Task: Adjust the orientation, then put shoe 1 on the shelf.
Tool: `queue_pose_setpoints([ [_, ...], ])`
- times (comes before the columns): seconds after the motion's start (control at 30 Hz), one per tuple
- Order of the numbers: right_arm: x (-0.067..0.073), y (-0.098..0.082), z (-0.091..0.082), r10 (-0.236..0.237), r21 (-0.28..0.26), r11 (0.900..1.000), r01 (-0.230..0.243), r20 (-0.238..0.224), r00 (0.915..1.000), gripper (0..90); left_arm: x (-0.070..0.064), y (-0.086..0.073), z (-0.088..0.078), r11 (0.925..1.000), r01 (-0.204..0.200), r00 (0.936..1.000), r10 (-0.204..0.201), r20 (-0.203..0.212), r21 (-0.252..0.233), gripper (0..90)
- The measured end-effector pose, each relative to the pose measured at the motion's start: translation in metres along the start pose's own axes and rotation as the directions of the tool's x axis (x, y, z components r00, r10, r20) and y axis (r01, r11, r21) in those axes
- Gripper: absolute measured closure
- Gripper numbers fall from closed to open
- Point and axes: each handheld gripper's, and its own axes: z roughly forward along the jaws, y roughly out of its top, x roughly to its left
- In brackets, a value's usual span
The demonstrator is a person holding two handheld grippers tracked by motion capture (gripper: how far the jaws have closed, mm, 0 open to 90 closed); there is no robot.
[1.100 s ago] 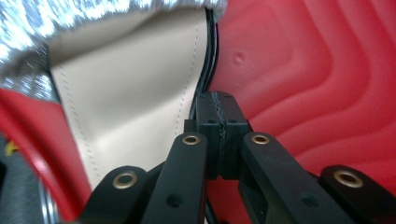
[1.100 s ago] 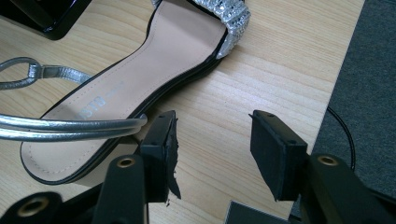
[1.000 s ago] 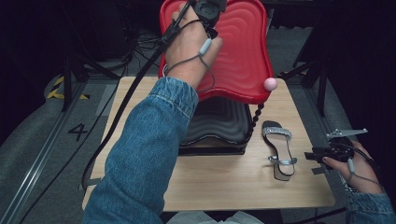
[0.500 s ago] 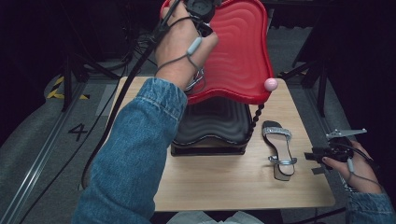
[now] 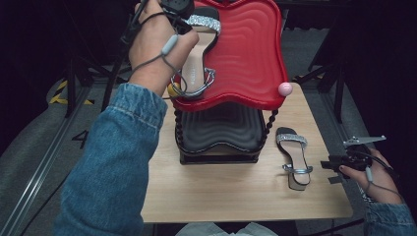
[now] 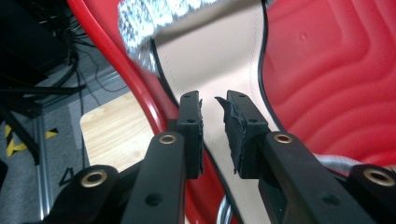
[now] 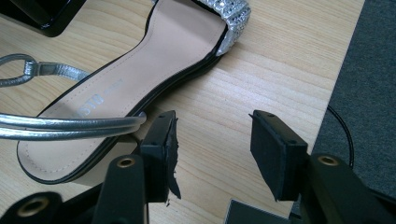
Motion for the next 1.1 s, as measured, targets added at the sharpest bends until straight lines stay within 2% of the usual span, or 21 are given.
queue_pose_setpoints([
  [0.17, 0.001, 0.000, 0.000, -0.003, 0.003, 1.000, 0.003, 0.003, 1.0000, 52.0, 0.007, -0.017, -0.014, 0.9998, -0.018, 0.9986, 0.018, 0.049, 0.001, 74.4],
  [0.27, 0.002, 0.001, -0.001, -0.005, 0.006, 1.000, 0.005, 0.008, 1.0000, 52.0, 0.012, -0.030, -0.022, 0.9987, -0.050, 0.9958, 0.049, 0.078, 0.010, 74.3],
  [0.4, 0.004, 0.002, -0.001, -0.005, 0.011, 1.000, 0.005, 0.008, 1.0000, 52.0, 0.018, -0.047, -0.031, 0.9957, -0.092, 0.9863, 0.091, 0.138, 0.005, 74.1],
  [0.47, 0.006, 0.003, -0.001, -0.003, 0.011, 1.000, 0.003, 0.013, 0.9999, 52.1, 0.020, -0.056, -0.036, 0.9920, -0.126, 0.9776, 0.125, 0.170, -0.005, 73.9],
  [0.53, 0.007, 0.004, -0.001, -0.002, 0.013, 1.000, 0.002, 0.014, 0.9999, 52.1, 0.020, -0.063, -0.041, 0.9849, -0.172, 0.9623, 0.172, 0.210, -0.022, 74.2],
  [0.57, 0.007, 0.004, -0.001, -0.002, 0.013, 1.000, 0.002, 0.014, 0.9999, 52.1, 0.019, -0.067, -0.043, 0.9777, -0.207, 0.9472, 0.209, 0.243, -0.036, 75.6],
  [0.6, 0.008, 0.004, 0.000, -0.001, 0.016, 1.000, 0.000, 0.015, 0.9999, 52.1, 0.018, -0.070, -0.045, 0.9735, -0.223, 0.9368, 0.228, 0.265, -0.050, 77.3],
  [0.63, 0.008, 0.004, 0.000, -0.003, 0.015, 1.000, 0.002, 0.016, 0.9999, 52.1, 0.017, -0.074, -0.047, 0.9639, -0.257, 0.9182, 0.266, 0.294, -0.071, 77.6],
  [0.67, 0.008, 0.004, 0.000, -0.004, 0.015, 1.000, 0.003, 0.017, 0.9998, 52.1, 0.016, -0.076, -0.048, 0.9581, -0.275, 0.9069, 0.286, 0.309, -0.080, 79.0],
  [0.7, 0.008, 0.004, 0.000, -0.002, 0.016, 1.000, 0.001, 0.015, 0.9999, 52.1, 0.014, -0.080, -0.050, 0.9484, -0.302, 0.8893, 0.317, 0.330, -0.096, 79.2],
  [0.73, 0.009, 0.004, -0.001, -0.003, 0.014, 1.000, 0.003, 0.014, 0.9999, 52.1, 0.013, -0.086, -0.053, 0.9348, -0.334, 0.8619, 0.355, 0.362, -0.122, 79.4],
  [0.77, 0.009, 0.004, -0.001, -0.003, 0.012, 1.000, 0.003, 0.013, 0.9999, 52.0, 0.013, -0.086, -0.053, 0.9348, -0.334, 0.8619, 0.355, 0.362, -0.122, 79.5],
  [0.8, 0.009, 0.004, -0.002, -0.003, 0.012, 1.000, 0.003, 0.012, 0.9999, 52.0, 0.012, -0.090, -0.054, 0.9297, -0.344, 0.8477, 0.368, 0.382, -0.132, 79.5],
  [0.83, 0.009, 0.004, -0.002, -0.003, 0.010, 1.000, 0.003, 0.011, 0.9999, 52.0, 0.013, -0.097, -0.055, 0.9182, -0.365, 0.8184, 0.395, 0.417, -0.155, 79.5],
  [0.87, 0.009, 0.004, -0.002, -0.003, 0.010, 1.000, 0.003, 0.011, 0.9999, 52.0, 0.013, -0.097, -0.055, 0.9182, -0.365, 0.8184, 0.395, 0.417, -0.155, 79.4],
  [0.9, 0.009, 0.004, -0.002, -0.003, 0.008, 1.000, 0.003, 0.009, 1.0000, 51.9, 0.014, -0.101, -0.055, 0.9139, -0.371, 0.8078, 0.405, 0.428, -0.165, 79.4],
  [0.93, 0.009, 0.004, -0.002, -0.002, 0.006, 1.000, 0.002, 0.008, 1.0000, 51.9, 0.015, -0.105, -0.054, 0.9123, -0.372, 0.8004, 0.409, 0.438, -0.171, 79.4],
  [0.97, 0.009, 0.005, -0.002, -0.003, 0.005, 1.000, 0.003, 0.009, 1.0000, 51.9, 0.016, -0.107, -0.054, 0.9117, -0.374, 0.7962, 0.410, 0.445, -0.170, 79.4],
  [1.03, 0.010, 0.006, -0.002, -0.001, -0.003, 1.000, 0.001, 0.002, 1.0000, 52.1, 0.017, -0.115, -0.051, 0.9128, -0.369, 0.7950, 0.408, 0.449, -0.174, 78.9],
  [1.07, 0.010, 0.006, -0.002, -0.001, -0.003, 1.000, 0.001, 0.002, 1.0000, 52.1, 0.019, -0.119, -0.049, 0.9135, -0.367, 0.7901, 0.406, 0.459, -0.176, 78.9],
  [1.1, 0.010, 0.007, -0.003, -0.003, -0.004, 1.000, 0.003, -0.003, 1.0000, 52.1, 0.020, -0.125, -0.047, 0.9193, -0.353, 0.7862, 0.392, 0.478, -0.173, 78.9],
])
